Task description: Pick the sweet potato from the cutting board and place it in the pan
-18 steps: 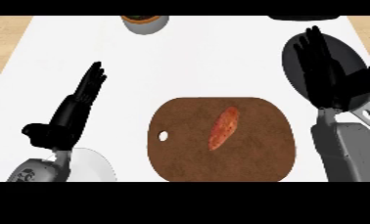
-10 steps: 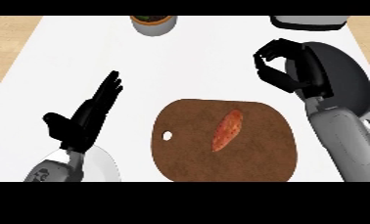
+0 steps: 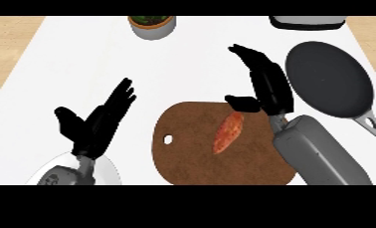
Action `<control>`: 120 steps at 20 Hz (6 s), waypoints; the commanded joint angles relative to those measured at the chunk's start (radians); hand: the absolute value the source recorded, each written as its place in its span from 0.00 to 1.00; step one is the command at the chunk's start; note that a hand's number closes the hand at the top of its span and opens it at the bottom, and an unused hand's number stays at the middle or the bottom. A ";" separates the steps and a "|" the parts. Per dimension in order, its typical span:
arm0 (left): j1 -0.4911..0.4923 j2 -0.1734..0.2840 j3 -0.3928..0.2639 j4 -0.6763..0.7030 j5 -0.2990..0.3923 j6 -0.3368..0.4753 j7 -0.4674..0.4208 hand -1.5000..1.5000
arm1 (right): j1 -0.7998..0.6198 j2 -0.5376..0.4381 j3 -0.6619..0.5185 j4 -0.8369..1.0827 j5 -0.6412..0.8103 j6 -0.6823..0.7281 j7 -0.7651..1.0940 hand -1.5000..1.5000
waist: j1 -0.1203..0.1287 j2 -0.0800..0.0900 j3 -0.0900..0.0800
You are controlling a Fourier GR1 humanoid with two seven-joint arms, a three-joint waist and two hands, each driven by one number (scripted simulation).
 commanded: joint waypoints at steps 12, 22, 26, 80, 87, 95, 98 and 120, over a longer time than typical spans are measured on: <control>-0.032 0.008 0.013 0.008 0.014 -0.023 0.040 0.50 | -0.276 0.237 0.244 0.225 0.042 0.910 0.798 0.00 | 0.024 0.002 -0.001; -0.030 -0.002 0.016 -0.004 0.017 -0.031 0.047 0.50 | -0.308 0.338 0.252 0.416 -0.119 1.005 0.997 0.00 | 0.026 0.002 0.002; 0.029 0.000 0.007 -0.007 0.001 -0.044 0.004 0.50 | -0.330 0.339 0.292 0.422 -0.162 0.945 1.045 0.00 | 0.030 0.001 0.002; 0.034 -0.045 0.080 -0.015 -0.049 -0.050 0.043 0.50 | -0.145 0.228 0.033 0.010 0.555 0.120 0.861 1.00 | -0.027 -0.001 0.005; 0.034 -0.044 0.088 -0.070 -0.027 -0.054 0.086 0.50 | 0.057 0.207 -0.095 -0.214 0.569 -0.062 0.760 1.00 | -0.029 -0.001 0.006; -0.055 -0.097 0.085 0.001 -0.071 -0.049 0.097 0.50 | 0.057 0.132 -0.324 -0.020 0.461 -0.143 0.521 1.00 | -0.008 0.007 0.004; 0.040 -0.039 0.127 -0.003 -0.045 -0.122 0.041 0.50 | 0.063 0.071 -0.378 0.088 0.432 -0.178 0.425 1.00 | 0.000 0.007 0.004; 0.047 -0.082 0.089 -0.091 -0.089 -0.121 0.094 0.50 | -0.172 -0.172 -0.829 0.924 0.047 -0.599 -0.325 1.00 | 0.049 0.024 0.010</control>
